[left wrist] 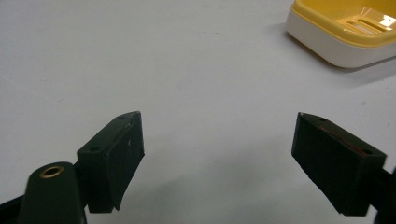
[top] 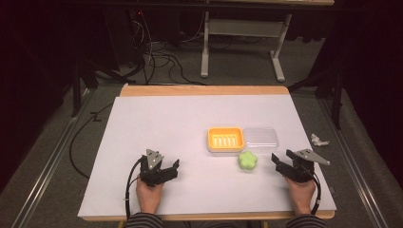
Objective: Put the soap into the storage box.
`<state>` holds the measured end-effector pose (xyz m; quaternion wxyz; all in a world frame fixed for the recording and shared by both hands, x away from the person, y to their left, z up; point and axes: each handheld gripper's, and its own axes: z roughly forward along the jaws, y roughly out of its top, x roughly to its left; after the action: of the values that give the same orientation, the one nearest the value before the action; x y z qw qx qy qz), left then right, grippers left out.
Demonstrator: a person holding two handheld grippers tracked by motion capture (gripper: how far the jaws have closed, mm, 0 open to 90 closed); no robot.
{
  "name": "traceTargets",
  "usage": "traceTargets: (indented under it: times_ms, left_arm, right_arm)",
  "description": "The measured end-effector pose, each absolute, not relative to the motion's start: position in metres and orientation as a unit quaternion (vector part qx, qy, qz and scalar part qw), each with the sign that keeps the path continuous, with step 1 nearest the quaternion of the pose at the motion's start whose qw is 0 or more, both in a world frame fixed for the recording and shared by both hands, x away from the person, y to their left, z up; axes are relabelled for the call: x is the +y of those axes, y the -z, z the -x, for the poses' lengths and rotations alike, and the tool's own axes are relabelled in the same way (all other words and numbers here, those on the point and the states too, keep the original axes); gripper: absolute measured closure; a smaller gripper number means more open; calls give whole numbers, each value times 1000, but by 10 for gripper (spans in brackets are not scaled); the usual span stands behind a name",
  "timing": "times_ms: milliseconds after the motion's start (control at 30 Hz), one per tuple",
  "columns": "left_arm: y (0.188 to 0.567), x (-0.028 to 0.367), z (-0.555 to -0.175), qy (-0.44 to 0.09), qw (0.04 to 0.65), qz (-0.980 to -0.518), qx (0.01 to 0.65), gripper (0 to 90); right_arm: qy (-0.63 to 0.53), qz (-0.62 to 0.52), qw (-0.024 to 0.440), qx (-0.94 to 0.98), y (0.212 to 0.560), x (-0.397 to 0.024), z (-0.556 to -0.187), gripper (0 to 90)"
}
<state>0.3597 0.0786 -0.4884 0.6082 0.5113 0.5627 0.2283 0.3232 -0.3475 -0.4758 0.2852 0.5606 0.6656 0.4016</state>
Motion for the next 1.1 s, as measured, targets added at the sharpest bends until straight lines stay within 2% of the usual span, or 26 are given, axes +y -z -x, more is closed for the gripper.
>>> traceTargets:
  times_ms: [300,500,567,600,767,1033,1100]
  left_arm:
    - [488,79,-360,-228,608,-511,563,176]
    - [488,80,-360,-228,610,-508,564,175]
    - [488,80,-360,-229,610,-508,563,175]
    - [488,80,-360,-229,610,-507,564,175]
    - [488,81,-360,-226,614,-503,565,175]
    - [488,81,-360,-226,612,-503,567,176]
    - [488,81,-360,-227,612,-502,567,176]
  right_arm:
    - [-383,-556,284,681,477,-344,-326,365]
    - [-402,-561,270,671,477,-349,-326,333]
    - [-408,-565,266,666,477,-351,-326,303]
    - [-396,-566,278,668,477,-347,-326,270]
    - [-376,-551,300,682,476,-340,-324,277]
    - [-407,-546,274,679,475,-344,-322,243]
    - [-409,-546,275,678,475,-343,-321,257]
